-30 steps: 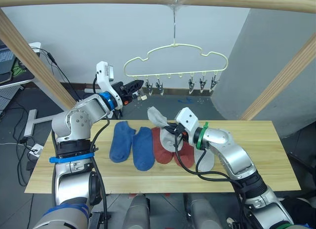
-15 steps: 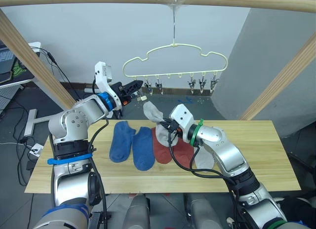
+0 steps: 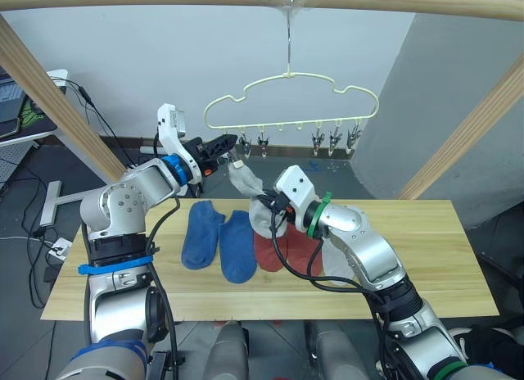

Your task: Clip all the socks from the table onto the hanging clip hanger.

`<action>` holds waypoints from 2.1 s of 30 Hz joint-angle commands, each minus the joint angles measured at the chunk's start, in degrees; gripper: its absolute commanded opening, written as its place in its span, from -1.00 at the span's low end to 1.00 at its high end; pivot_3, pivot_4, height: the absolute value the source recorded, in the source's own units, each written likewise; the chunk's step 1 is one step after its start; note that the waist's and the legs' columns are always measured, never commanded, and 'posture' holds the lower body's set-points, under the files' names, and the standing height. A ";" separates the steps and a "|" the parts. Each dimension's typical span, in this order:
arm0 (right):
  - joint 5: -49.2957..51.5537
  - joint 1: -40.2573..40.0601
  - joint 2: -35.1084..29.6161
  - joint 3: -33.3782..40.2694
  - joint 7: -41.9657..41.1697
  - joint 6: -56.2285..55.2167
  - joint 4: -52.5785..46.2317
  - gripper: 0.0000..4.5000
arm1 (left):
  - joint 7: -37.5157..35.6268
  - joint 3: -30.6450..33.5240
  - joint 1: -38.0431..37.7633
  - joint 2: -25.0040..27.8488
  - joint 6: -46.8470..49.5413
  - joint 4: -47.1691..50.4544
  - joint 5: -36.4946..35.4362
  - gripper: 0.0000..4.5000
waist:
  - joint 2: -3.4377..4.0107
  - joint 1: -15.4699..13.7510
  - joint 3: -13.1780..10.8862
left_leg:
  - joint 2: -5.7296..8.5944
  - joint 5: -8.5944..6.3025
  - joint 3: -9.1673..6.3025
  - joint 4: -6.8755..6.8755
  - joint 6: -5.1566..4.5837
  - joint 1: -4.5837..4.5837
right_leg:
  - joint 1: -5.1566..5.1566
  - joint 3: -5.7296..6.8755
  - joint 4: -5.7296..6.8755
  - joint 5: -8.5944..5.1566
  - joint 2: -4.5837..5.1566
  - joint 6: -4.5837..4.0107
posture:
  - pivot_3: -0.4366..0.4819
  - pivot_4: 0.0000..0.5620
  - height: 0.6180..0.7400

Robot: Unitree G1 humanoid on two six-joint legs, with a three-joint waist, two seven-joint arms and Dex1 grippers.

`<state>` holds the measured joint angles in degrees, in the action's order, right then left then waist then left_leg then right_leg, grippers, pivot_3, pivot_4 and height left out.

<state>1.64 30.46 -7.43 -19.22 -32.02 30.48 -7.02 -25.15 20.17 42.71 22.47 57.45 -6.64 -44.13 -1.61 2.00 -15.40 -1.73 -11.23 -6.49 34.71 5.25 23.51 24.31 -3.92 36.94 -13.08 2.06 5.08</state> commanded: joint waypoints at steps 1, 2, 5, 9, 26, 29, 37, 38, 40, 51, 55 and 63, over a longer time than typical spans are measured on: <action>1.47 1.62 1.28 1.00 0.58 0.35 -2.51 -0.99 | -0.22 0.43 -0.06 0.54 -0.23 2.48 -1.17 -1.00 | 0.00 0.00 0.00 | 0.00 0.00 0.00 0.00 0.00 0.00 | 0.00 0.00 0.00 0.00 0.00 0.00 | 0.09 -0.05 1.00; 1.59 1.73 1.43 1.07 0.59 0.48 -2.47 -0.99 | -0.15 0.48 -0.03 0.45 -0.20 2.55 -1.25 -1.00 | 0.00 0.01 -0.01 | 0.00 0.00 0.00 0.00 0.00 0.00 | 0.01 0.00 0.00 0.00 0.00 0.00 | 0.09 -0.05 1.00; 1.46 1.97 1.57 0.76 0.63 0.35 -2.07 -0.99 | -0.18 0.28 -0.14 0.47 -0.69 2.64 -0.86 -1.00 | 0.00 -0.03 -0.01 | 0.00 0.00 0.00 0.00 0.00 0.00 | 0.01 0.00 0.00 0.00 0.00 0.00 | 0.09 -0.05 1.00; 1.38 2.43 1.90 0.55 0.88 -0.02 -1.11 -0.99 | -0.28 0.32 -0.02 0.37 -0.64 2.62 -1.08 -1.00 | 0.01 -0.04 -0.02 | 0.00 0.00 0.00 -0.01 0.00 0.06 | 0.04 0.00 -0.02 0.00 0.00 0.00 | 0.09 -0.05 1.00; 1.79 4.07 3.27 1.30 2.35 -1.47 2.75 -1.00 | -1.64 0.41 -1.19 0.90 -0.60 3.75 -1.92 0.39 | 0.01 -0.04 -0.02 | 0.00 0.00 0.00 -0.01 0.00 0.16 | 0.14 0.01 -0.01 0.00 0.00 0.00 | 0.09 -0.06 1.00; 2.06 4.50 4.16 1.58 2.56 -2.36 4.85 -1.00 | -1.40 1.02 -1.54 1.78 0.01 4.15 -2.47 0.82 | 0.01 -0.02 -0.02 | 0.00 0.00 0.00 -0.01 0.00 0.19 | 0.16 0.01 -0.02 0.00 0.00 0.00 | 0.09 -0.06 1.00; 4.12 7.07 7.64 4.34 2.40 -7.58 15.34 -1.00 | -0.97 3.20 -5.47 6.75 6.26 10.61 -6.97 0.98 | -0.02 0.10 -0.05 | -0.01 0.00 0.00 -0.01 0.00 0.32 | 0.33 0.00 0.00 0.01 0.00 -0.01 | 0.16 -0.07 1.00; 5.45 7.96 8.93 5.94 2.33 -8.08 18.37 -1.00 | -1.60 3.36 -6.95 8.74 7.45 12.74 -7.47 0.98 | -0.03 0.14 -0.06 | -0.01 0.00 0.01 -0.04 0.00 0.34 | 0.37 -0.01 0.01 0.01 0.00 -0.01 | 0.19 -0.08 1.00; 6.85 9.27 10.27 7.87 1.95 -9.19 22.56 -1.00 | -1.97 3.49 -8.97 10.84 8.46 15.53 -8.31 0.98 | -0.04 0.19 -0.07 | -0.05 0.00 0.02 -0.10 0.00 0.35 | 0.44 -0.01 0.03 0.01 -0.01 -0.02 | 0.22 -0.08 1.00; 8.60 11.11 11.06 10.37 -0.43 -9.85 28.69 0.58 | 1.98 4.38 -15.96 10.86 8.03 24.41 -10.46 1.00 | -0.03 -0.69 -0.08 | -0.04 0.01 0.01 -0.21 0.01 0.40 | 0.50 0.02 0.00 -0.01 0.00 -0.08 | 0.29 -0.11 1.00; 8.09 9.29 9.55 10.49 0.02 -9.77 28.20 0.98 | 1.85 1.03 -19.35 12.34 5.02 28.47 -6.95 1.00 | -0.03 -0.70 -0.08 | -0.04 0.01 0.03 -0.29 0.01 0.40 | 0.58 0.01 0.03 0.12 0.00 -0.34 | 0.30 -0.12 1.00; 9.75 -0.75 -5.95 11.56 -7.62 -6.02 8.78 1.00 | 3.10 -9.69 -23.63 7.09 -13.83 34.26 7.17 0.84 | -0.02 -2.43 -0.09 | 0.03 0.02 0.10 -0.29 0.03 0.51 | 0.62 -0.04 -0.09 0.10 0.07 -0.32 | 0.24 -0.12 1.00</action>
<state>9.29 29.87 -12.63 -9.26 -37.45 23.55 7.27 -22.89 11.24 18.73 30.28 48.10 26.31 -39.43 -1.62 -0.43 -15.49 -1.69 -11.22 -6.38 34.42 5.28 24.02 24.93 -3.95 36.86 -12.98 2.14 4.78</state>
